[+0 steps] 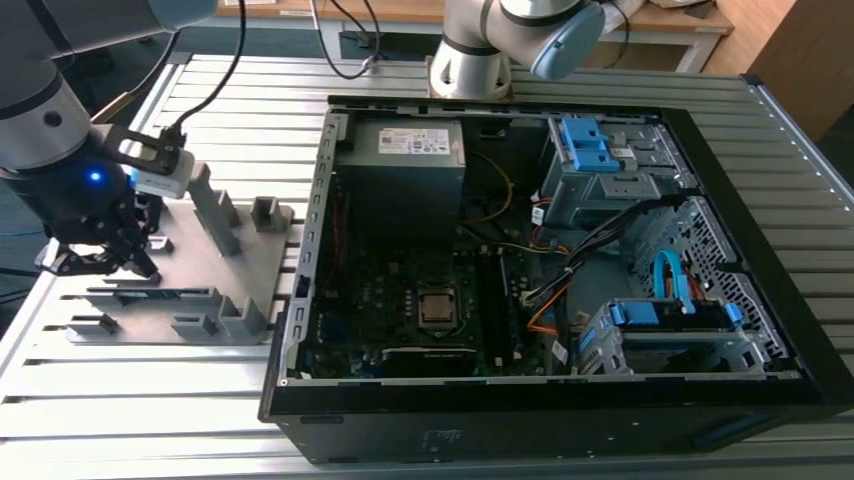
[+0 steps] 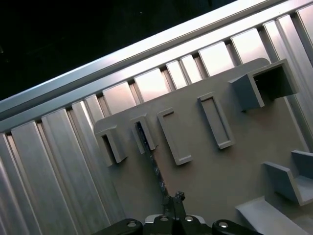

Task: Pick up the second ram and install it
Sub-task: 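Pick up the second ram and move it above second insertion slot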

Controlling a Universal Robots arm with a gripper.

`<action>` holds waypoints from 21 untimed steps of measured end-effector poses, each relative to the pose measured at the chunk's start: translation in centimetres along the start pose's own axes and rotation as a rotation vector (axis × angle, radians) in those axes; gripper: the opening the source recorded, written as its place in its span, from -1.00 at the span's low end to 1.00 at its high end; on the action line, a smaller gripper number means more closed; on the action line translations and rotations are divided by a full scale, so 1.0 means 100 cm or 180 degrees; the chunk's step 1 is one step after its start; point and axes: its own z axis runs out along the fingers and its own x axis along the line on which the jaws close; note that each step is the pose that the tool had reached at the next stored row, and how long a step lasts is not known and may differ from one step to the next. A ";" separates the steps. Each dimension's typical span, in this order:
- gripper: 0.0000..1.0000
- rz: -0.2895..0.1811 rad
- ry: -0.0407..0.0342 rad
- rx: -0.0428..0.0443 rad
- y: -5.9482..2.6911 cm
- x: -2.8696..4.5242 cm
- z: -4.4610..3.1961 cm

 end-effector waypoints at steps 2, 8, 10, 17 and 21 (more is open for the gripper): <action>-0.80 -0.0033 0.0000 0.0001 0.0000 0.0000 0.0000; -0.80 -0.0133 -0.0001 0.0002 0.0000 0.0000 0.0000; -0.80 -0.0165 -0.0001 0.0003 0.0000 0.0000 0.0000; -0.80 -0.0282 -0.0002 0.0005 0.0000 0.0000 0.0000; -0.80 -0.0347 -0.0002 0.0006 0.0000 0.0000 0.0000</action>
